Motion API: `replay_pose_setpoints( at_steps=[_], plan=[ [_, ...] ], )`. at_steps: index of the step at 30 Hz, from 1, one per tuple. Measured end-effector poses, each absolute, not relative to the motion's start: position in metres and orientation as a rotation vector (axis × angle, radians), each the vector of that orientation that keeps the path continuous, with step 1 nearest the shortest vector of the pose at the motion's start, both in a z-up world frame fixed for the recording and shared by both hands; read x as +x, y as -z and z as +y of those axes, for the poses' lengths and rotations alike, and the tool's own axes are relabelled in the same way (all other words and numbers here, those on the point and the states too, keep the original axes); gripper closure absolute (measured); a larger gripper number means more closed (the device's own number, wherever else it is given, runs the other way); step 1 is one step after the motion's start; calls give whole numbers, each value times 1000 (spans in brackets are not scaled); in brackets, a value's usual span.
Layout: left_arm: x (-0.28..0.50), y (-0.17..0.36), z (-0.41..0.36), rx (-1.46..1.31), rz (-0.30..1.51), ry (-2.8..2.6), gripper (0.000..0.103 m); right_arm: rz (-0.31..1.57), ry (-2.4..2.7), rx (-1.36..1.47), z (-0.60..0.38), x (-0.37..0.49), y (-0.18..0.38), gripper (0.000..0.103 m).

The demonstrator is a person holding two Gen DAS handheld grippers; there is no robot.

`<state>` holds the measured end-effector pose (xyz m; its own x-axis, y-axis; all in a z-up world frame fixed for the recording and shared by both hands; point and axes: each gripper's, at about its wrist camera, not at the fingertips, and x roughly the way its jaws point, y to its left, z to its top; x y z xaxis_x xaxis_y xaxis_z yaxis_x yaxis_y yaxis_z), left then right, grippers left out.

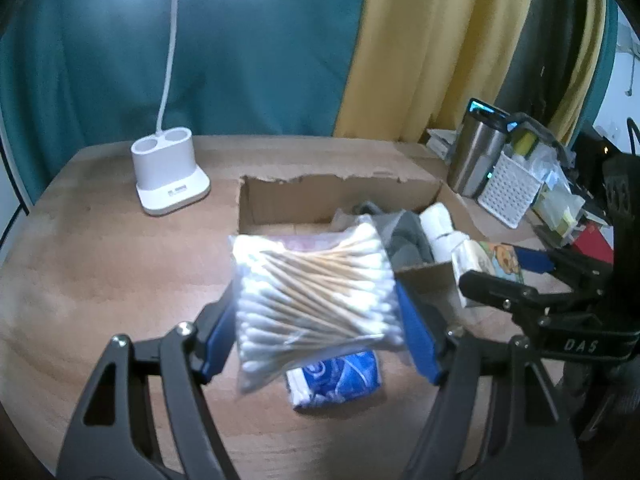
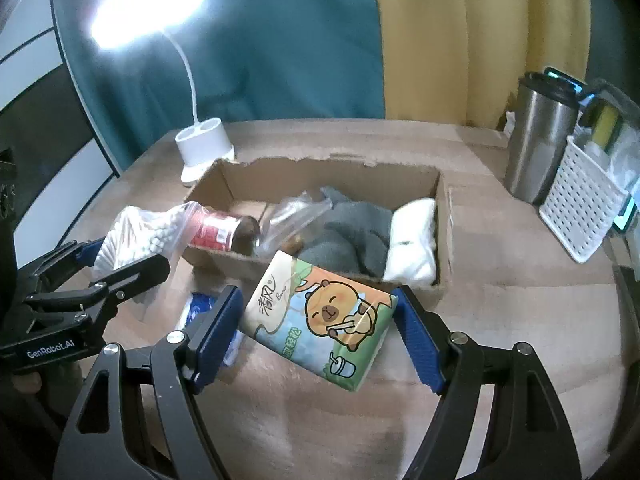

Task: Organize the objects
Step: 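Carry the swab bag and cartoon tissue pack into the box and open both tools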

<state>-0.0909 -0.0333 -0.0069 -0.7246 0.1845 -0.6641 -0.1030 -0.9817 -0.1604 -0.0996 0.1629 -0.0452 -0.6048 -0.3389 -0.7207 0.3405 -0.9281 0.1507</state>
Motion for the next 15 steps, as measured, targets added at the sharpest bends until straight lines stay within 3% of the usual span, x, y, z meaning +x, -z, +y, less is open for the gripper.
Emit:
replay_pose_setpoints(
  at_steps=[15],
  plan=[
    [-116,3,-69,-1085,-198,-2802,30,21,2488,1102,138,-135,35,24]
  ],
)
